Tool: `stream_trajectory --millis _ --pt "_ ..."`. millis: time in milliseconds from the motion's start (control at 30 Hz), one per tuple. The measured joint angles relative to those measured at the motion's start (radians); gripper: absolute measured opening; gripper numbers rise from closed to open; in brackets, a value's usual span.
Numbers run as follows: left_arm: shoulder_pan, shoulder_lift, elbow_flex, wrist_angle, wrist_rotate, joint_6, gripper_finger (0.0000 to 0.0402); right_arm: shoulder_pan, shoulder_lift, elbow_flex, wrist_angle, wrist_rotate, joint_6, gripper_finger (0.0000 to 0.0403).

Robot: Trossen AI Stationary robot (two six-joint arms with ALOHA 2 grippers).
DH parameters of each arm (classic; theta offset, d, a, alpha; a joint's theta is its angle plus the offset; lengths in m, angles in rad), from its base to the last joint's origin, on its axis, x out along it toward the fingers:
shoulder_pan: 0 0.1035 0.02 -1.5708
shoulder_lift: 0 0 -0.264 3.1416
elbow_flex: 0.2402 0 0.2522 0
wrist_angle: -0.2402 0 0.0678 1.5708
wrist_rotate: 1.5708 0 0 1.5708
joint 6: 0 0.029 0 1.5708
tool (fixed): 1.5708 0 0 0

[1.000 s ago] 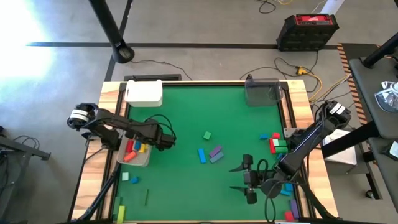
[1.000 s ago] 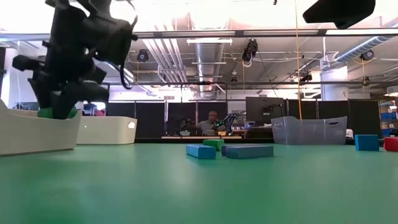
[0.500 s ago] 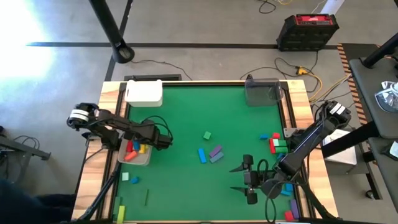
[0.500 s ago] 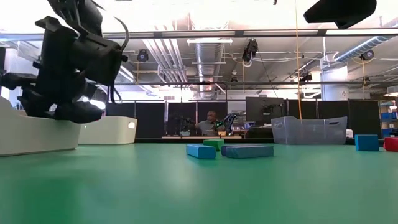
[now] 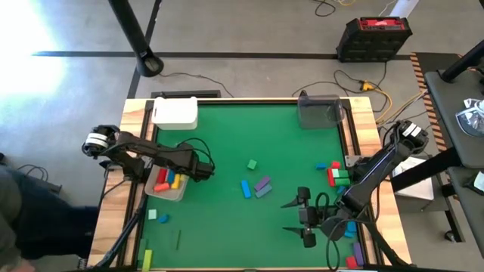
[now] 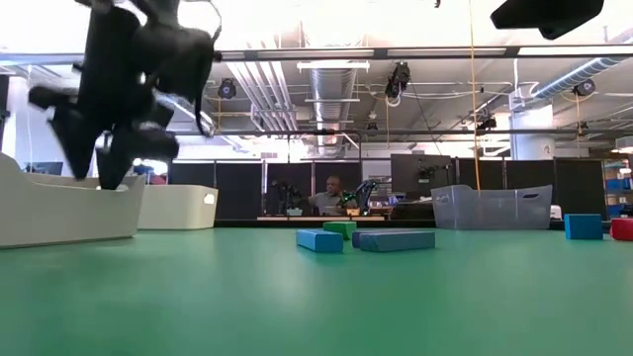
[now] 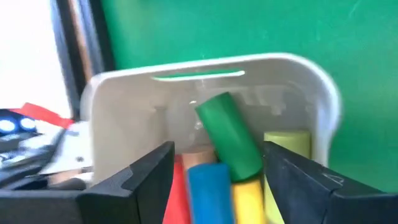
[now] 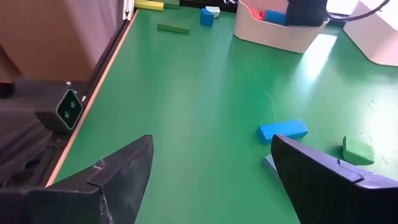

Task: Sort blocks by size
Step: Put the green cylindrical block into the gray bin, then put the blue cylindrical block into the gray bin

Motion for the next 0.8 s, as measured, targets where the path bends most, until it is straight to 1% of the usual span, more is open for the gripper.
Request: stream_trajectory --millis 167,233,333,400,467,533,600,633,667,733,800 --pt "-0.029 0.0 0.142 -0.143 -0.013 0.013 0.0226 0.008 -0.025 0.0 -0.037 0.0 0.007 0.032" --pt "-0.048 0.0 0.194 -0.168 -0.016 0.017 0.0226 0.012 -0.033 0.0 -0.066 0.0 0.028 0.0318" --pt "-0.099 -0.001 0.264 -0.143 -0.086 0.018 0.0226 0.028 -0.042 0.0 -0.13 0.0 0.073 0.0312" --pt "-0.142 -0.001 0.296 -0.077 -0.17 0.028 0.0226 0.043 -0.049 0.0 -0.192 0.0 0.125 0.0307" --pt "-0.192 -0.001 0.318 0.023 -0.276 0.056 0.0226 0.059 -0.052 0.0 -0.272 -0.001 0.19 0.0301" --pt "-0.239 -0.001 0.323 0.156 -0.406 0.114 0.0226 0.074 -0.053 0.0 -0.376 -0.004 0.277 0.0297" --pt "-0.273 -0.001 0.311 0.337 -0.517 0.222 0.0226 0.085 -0.053 0.0 -0.508 -0.021 0.398 0.0294" --pt "-0.286 -0.001 0.301 0.432 -0.551 0.286 0.0226 0.086 -0.052 0.0 -0.573 -0.046 0.462 0.0293" --pt "-0.29 -0.001 0.289 0.534 -0.566 0.358 0.0226 0.086 -0.051 0.0 -0.637 -0.083 0.528 0.0292" --pt "-0.286 -0.001 0.254 0.765 -0.562 0.504 0.0225 0.086 -0.05 0.0 -0.75 -0.17 0.658 0.0295" --pt "-0.264 -0.001 0.217 0.955 -0.517 0.629 0.022 0.086 -0.05 0.0 -0.823 -0.254 0.754 0.03"
